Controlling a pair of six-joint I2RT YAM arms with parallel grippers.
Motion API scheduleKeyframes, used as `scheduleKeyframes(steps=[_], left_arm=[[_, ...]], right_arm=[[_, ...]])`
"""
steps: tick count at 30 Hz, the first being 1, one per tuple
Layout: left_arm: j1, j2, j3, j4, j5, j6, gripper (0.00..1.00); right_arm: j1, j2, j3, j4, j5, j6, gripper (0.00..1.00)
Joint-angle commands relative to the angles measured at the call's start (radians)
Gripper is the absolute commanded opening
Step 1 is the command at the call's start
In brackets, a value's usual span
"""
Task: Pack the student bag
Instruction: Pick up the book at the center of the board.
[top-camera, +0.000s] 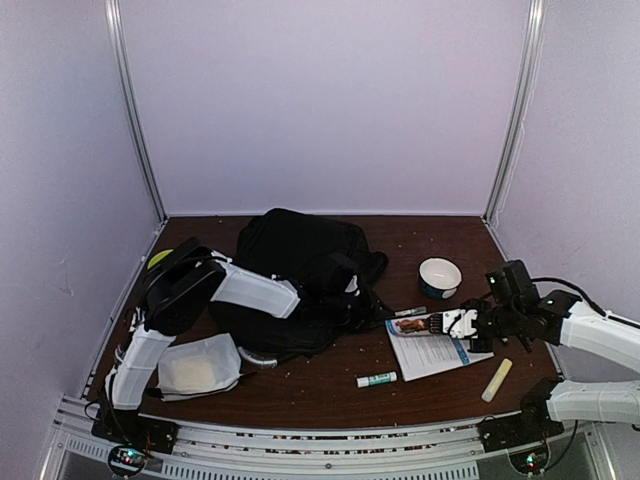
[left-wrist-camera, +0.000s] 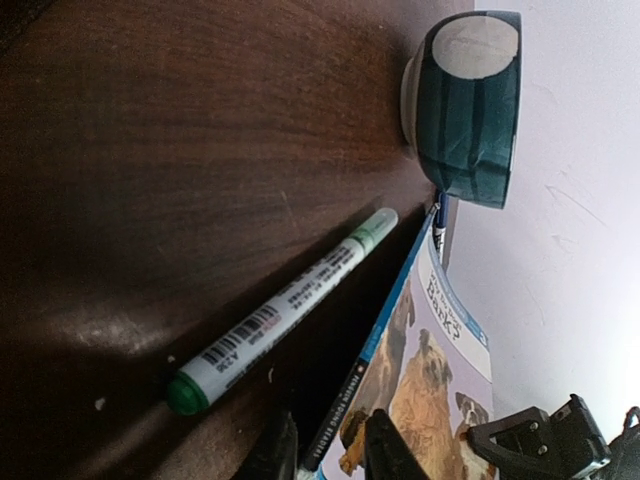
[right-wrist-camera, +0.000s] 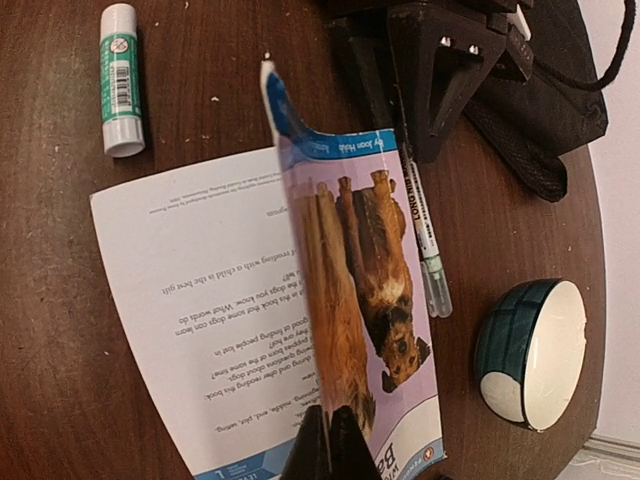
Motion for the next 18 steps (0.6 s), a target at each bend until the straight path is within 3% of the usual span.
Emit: scheduleKeyframes(steps=[1, 7, 12, 18], left_arm=[[-0.003, 0.028, 0.022, 0.102, 0.042, -0.009, 0.22], [-0.004, 0.044, 0.044, 0.126, 0.054, 0.009, 0.13], [-0.005, 0.071, 0.083, 0.114, 0.088, 0.054, 0.21], [-0.005, 0.117, 0.115, 0.121, 0.137, 0.066, 0.2]], right_arm=[[-0.003, 0.008, -0.018, -0.014, 0.0, -0.024, 0.01], [-0.002, 0.021, -0.028, -0.006, -0.01, -0.022, 0.01], [-0.002, 0.035, -0.028, 0.005, -0.015, -0.014, 0.01], [-0.002, 0.04, -0.026, 0.016, -0.016, -0.008, 0.01]])
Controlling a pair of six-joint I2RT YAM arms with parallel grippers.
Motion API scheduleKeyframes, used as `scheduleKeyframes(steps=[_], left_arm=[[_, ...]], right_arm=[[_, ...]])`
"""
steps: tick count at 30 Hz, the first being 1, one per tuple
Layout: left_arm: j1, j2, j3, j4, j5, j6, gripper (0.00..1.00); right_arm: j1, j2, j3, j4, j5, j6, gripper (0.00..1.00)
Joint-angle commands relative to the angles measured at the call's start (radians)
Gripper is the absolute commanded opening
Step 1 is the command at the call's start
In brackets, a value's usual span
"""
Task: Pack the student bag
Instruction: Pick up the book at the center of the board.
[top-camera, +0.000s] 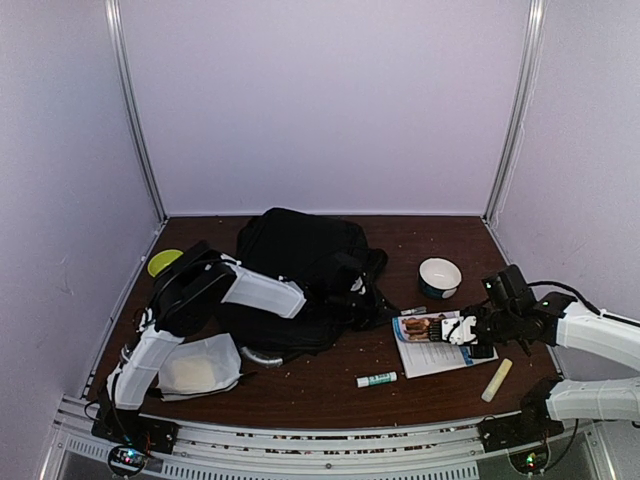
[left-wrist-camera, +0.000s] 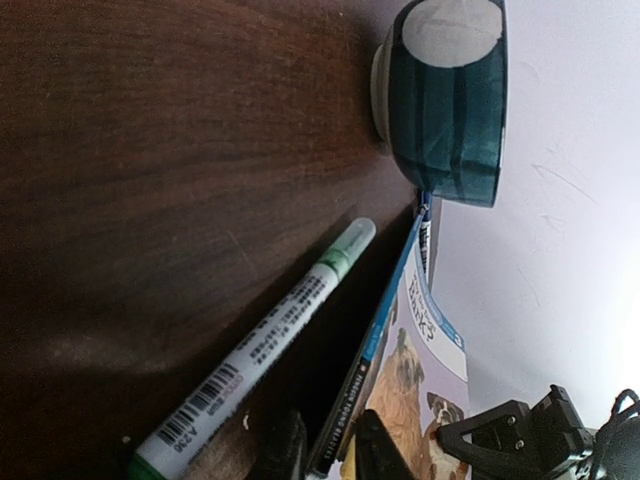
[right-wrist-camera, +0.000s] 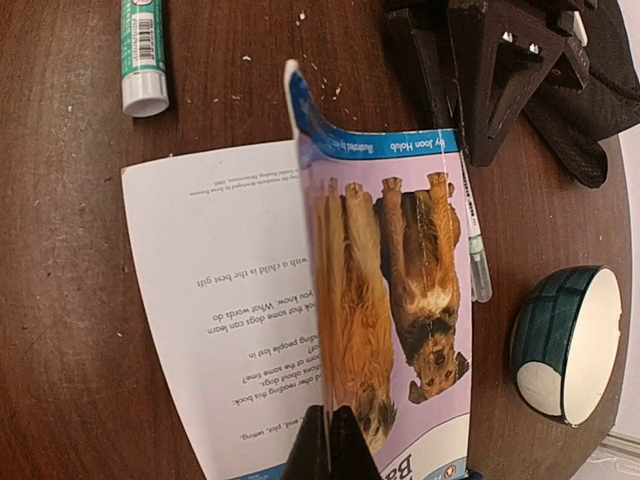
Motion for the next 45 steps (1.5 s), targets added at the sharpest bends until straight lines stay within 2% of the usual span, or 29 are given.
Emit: scheduleKeyframes(steps=[1, 7, 14, 18, 28, 34, 38, 44, 45], left_arm=[[-0.011, 0.042, 0.036, 0.072, 0.08, 0.031, 0.19], [-0.011, 0.02, 0.032, 0.071, 0.077, 0.088, 0.18], [-0.011, 0.005, 0.043, 0.092, 0.102, 0.177, 0.23], [-0.011, 0.005, 0.043, 0.161, 0.128, 0.25, 0.22], [-0.011, 0.002, 0.053, 0.079, 0.165, 0.369, 0.2], [-0.012, -0.011, 0.048, 0.049, 0.16, 0.476, 0.24], [-0.011, -0.019, 0.056, -0.009, 0.149, 0.552, 0.14], [-0.012, -0.057, 0.029, -0.015, 0.132, 0.584, 0.01], [-0.011, -0.07, 0.02, -0.014, 0.124, 0.589, 0.0]], right_arm=[[-0.001, 0.009, -0.003, 0.035, -0.022, 0.014, 0.01], [0.0, 0.017, -0.001, 0.042, -0.024, 0.02, 0.01], [0.0, 0.028, 0.003, 0.054, -0.024, 0.032, 0.0], [0.001, 0.036, 0.01, 0.061, -0.025, 0.041, 0.0], [0.0, 0.049, 0.022, 0.074, -0.021, 0.055, 0.0], [0.0, 0.053, 0.023, 0.078, -0.016, 0.06, 0.0], [0.0, 0.057, 0.025, 0.079, -0.015, 0.065, 0.0], [0.0, 0.057, 0.036, 0.066, -0.01, 0.066, 0.0], [0.0, 0.053, 0.045, 0.044, -0.018, 0.064, 0.04]])
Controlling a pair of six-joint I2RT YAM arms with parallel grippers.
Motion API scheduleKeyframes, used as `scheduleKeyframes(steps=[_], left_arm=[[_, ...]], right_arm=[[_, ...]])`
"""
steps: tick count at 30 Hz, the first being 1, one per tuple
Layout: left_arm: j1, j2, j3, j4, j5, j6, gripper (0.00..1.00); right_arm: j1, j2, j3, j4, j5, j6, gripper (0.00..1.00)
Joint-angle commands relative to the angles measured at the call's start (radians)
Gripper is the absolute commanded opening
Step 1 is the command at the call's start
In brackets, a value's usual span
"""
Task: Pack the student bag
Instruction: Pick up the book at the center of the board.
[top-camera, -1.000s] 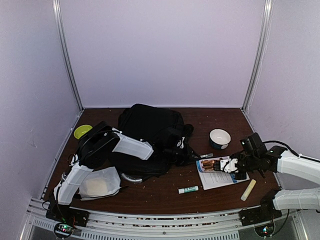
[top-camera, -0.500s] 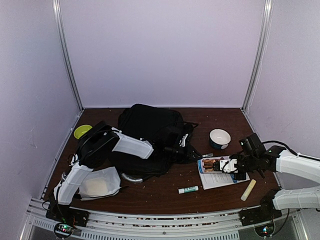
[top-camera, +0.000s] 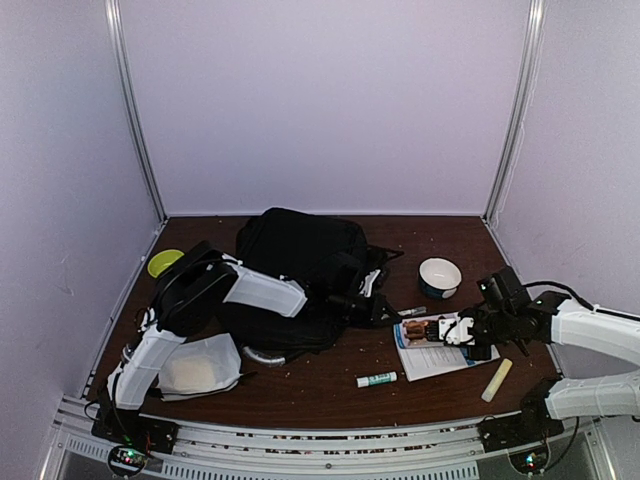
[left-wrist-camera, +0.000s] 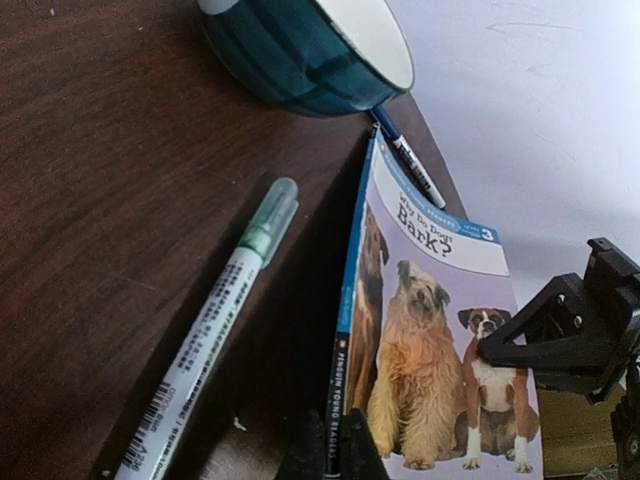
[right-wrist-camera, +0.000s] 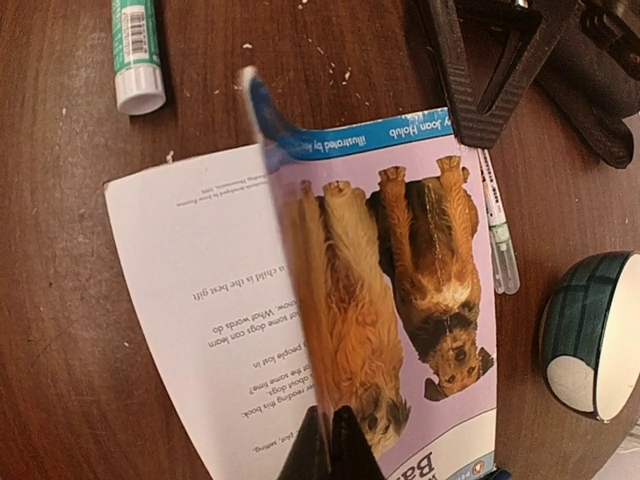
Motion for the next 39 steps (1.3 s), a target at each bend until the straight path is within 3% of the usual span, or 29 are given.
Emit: scheduleKeyframes(steps=[1, 4, 6, 14, 20, 26, 29, 34, 39], left_arm=[[-0.018, -0.102, -0.019, 0.014, 0.003, 0.057, 0.0], [-0.017, -0.155, -0.048, 0.009, -0.009, 0.085, 0.0], [-0.016, -0.19, -0.06, -0.005, -0.016, 0.116, 0.0], [-0.014, -0.28, -0.058, -0.073, -0.064, 0.216, 0.0], [0.006, -0.289, -0.016, -0.082, -0.074, 0.192, 0.0], [0.013, -0.281, 0.021, -0.012, -0.013, 0.157, 0.0], [0.013, -0.305, 0.014, 0.015, 0.006, 0.158, 0.0], [0.018, -0.394, -0.039, -0.014, -0.004, 0.224, 0.0], [0.046, -0.514, -0.13, -0.016, -0.005, 0.247, 0.0]], right_arm=[[0.0, -0.007, 0.057, -0.004, -0.034, -0.001, 0.13], [0.0, -0.026, 0.127, -0.148, -0.06, -0.036, 0.43], [0.0, -0.044, 0.178, -0.24, -0.071, -0.041, 0.54], [-0.049, -0.011, 0.413, -0.596, -0.222, -0.017, 0.64], [-0.066, 0.001, 0.585, -0.922, -0.308, -0.085, 0.75], [-0.121, -0.135, 0.587, -0.826, -0.249, 0.038, 0.75], [-0.21, -0.097, 0.608, -0.744, -0.273, 0.136, 0.71], [-0.474, 0.028, 0.728, -0.73, -0.583, 0.189, 0.68], [-0.666, 0.107, 0.734, -0.622, -0.805, 0.273, 0.76]])
